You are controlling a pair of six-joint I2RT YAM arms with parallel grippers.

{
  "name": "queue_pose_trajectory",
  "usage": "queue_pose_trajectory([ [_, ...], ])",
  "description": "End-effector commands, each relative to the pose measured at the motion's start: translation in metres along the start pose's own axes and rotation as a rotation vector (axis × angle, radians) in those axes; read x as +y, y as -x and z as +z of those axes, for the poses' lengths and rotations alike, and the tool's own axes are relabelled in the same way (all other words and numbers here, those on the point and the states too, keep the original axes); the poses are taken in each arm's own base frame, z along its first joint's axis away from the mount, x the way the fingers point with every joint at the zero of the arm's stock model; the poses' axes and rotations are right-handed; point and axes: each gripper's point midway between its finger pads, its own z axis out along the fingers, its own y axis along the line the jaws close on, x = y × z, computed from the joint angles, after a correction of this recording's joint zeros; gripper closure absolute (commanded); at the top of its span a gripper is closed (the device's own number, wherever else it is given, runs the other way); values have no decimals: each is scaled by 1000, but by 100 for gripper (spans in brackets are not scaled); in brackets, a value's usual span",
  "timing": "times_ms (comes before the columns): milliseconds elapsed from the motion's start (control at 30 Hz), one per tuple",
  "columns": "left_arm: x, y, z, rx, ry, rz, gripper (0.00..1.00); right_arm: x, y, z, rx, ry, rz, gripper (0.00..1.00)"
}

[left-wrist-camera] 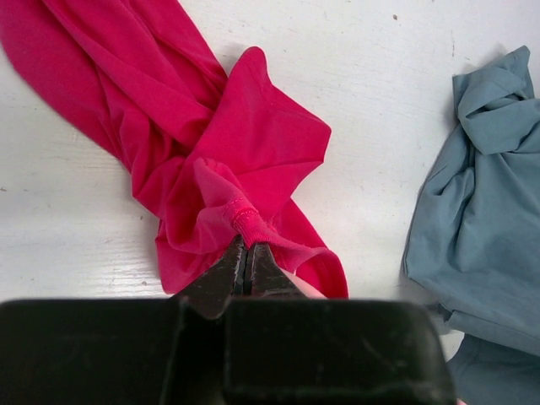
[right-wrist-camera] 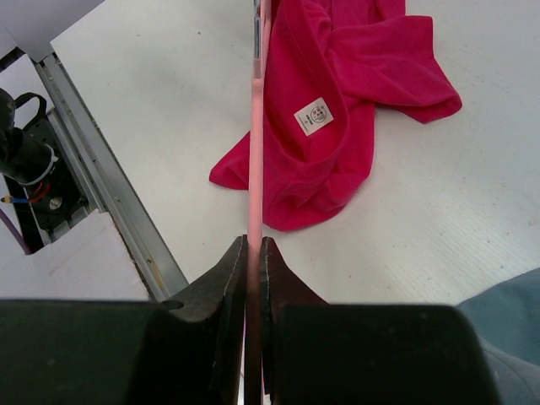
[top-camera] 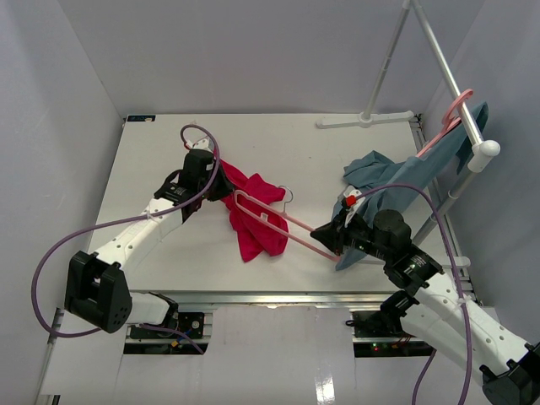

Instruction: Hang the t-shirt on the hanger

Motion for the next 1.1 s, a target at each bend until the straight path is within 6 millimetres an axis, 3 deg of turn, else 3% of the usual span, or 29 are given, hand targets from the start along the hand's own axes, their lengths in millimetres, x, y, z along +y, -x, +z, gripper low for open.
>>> queue_pose_trajectory([
  [0,1,23,-17,-65,42,24,100,-3,27,-6,-77,-44,-50,92],
  [400,1,24,-17,-61,46,41,100,6,27,-4,-82,9,-67,92],
  [500,-9,25,-17,-56,-2,47,100,11,19,1,-52,46,-54,92],
  [767,-45,27,-28,-21,-171,58,100,17,24,21,-63,57,-70,92],
  [900,-51,27,-31,-11,-203,71,100,25,34,30,-80,69,-80,92],
  [1067,-57,24,-36,5,-240,72,100,19,35,45,-76,8,-80,92],
])
